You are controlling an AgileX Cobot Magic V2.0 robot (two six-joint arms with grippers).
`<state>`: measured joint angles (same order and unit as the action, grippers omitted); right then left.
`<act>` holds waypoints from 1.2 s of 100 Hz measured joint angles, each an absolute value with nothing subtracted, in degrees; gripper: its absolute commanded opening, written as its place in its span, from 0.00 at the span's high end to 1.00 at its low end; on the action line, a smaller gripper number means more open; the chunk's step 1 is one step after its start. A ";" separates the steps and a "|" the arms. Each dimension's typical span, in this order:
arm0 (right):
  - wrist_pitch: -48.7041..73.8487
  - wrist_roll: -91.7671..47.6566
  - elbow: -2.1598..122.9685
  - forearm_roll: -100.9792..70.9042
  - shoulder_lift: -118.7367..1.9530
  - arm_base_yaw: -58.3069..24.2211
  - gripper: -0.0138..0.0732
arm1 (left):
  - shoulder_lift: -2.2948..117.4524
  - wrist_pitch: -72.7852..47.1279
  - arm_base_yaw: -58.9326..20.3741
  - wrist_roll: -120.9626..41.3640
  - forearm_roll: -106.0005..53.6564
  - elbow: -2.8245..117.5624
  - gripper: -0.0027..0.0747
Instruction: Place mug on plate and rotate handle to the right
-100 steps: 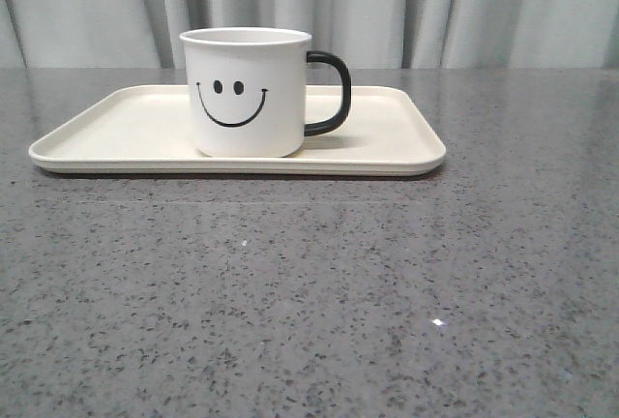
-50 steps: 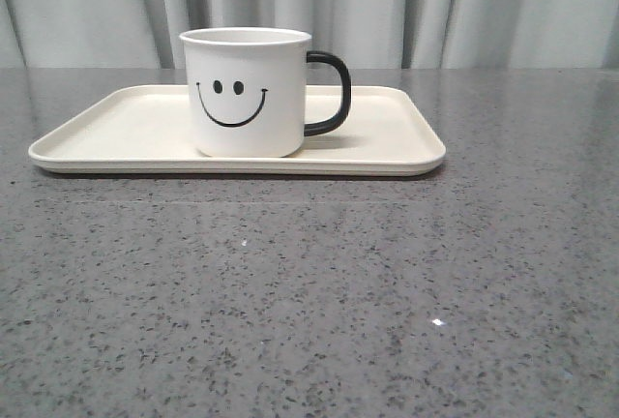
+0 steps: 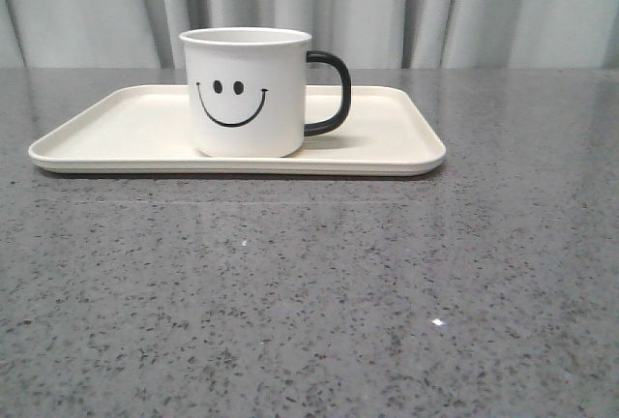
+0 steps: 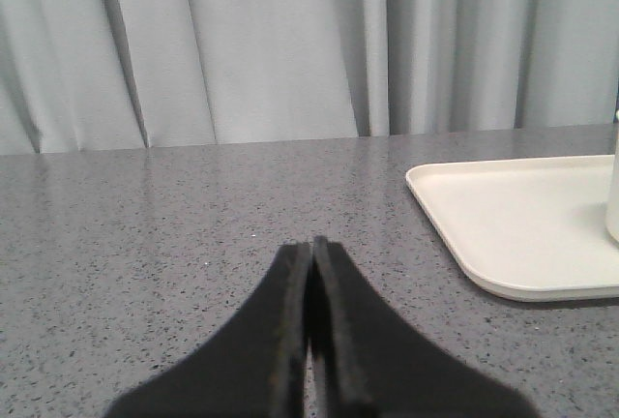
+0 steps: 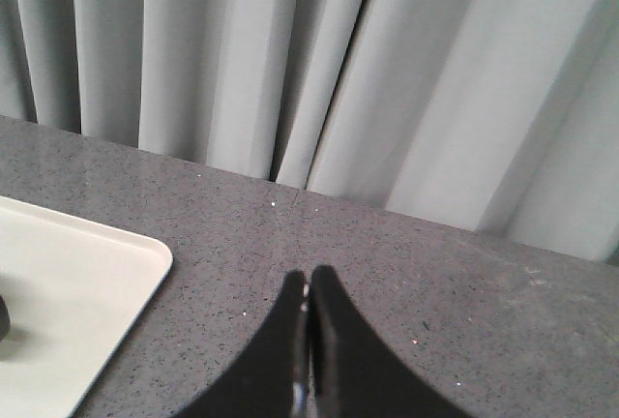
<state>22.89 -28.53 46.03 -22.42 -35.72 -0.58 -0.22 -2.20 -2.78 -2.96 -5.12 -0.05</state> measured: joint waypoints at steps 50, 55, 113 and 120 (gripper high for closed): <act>21.53 -28.53 38.06 -22.42 -22.32 -0.58 0.91 | -0.22 -2.17 -2.78 -2.99 -5.12 -0.05 0.99; 21.27 -28.53 34.88 -22.42 -19.51 -0.58 0.91 | -0.22 -2.17 -2.78 -2.99 -5.12 -0.05 0.99; 9.16 -28.53 1.44 -24.15 0.62 -0.58 0.91 | -0.22 -2.07 -2.78 -2.99 -5.12 -0.05 0.99; 7.01 -28.53 0.66 -24.28 0.62 -0.58 0.91 | -0.22 -2.07 -2.78 -2.99 -5.12 -0.05 0.99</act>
